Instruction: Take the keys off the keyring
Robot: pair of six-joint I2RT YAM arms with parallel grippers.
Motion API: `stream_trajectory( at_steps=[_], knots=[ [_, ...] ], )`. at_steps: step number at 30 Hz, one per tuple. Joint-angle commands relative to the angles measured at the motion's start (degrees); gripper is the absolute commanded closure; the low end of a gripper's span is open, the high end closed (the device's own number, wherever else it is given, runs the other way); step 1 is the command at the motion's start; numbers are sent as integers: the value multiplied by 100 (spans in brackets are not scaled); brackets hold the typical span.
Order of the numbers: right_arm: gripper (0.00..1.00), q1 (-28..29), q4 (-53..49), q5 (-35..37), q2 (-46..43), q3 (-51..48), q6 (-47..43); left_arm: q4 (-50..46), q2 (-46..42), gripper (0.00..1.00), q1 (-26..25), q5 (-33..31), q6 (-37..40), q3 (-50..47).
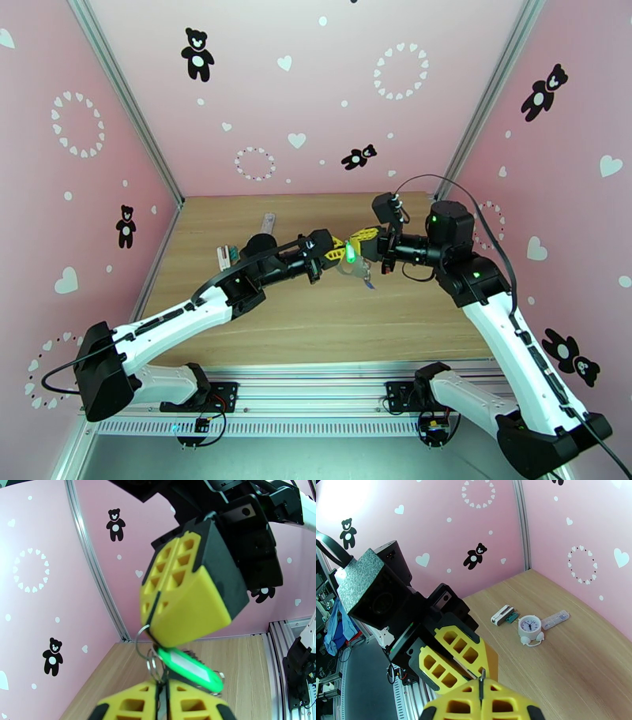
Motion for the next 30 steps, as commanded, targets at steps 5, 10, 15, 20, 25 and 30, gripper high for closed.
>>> stream_trajectory(
  at_steps=[5,10,15,20,25,30],
  knots=[
    [100,-21,180,6,-66,185,21,85,15,92,38,145,27,-67],
    [100,-22,179,-74,-51,208,-26,5,0,94,36,214,1,-5],
    [100,-21,56,-29,-64,233,-174,-4,-23,95,37,211,-107,57],
    [100,-19,94,-126,-76,187,-173,10,-21,98,37,159,-166,85],
    [100,-21,-223,-128,-131,217,-556,-9,-134,100,37,42,-388,111],
    [100,-18,-242,-358,-116,208,-760,-264,-161,100,44,60,-600,267]
  ],
)
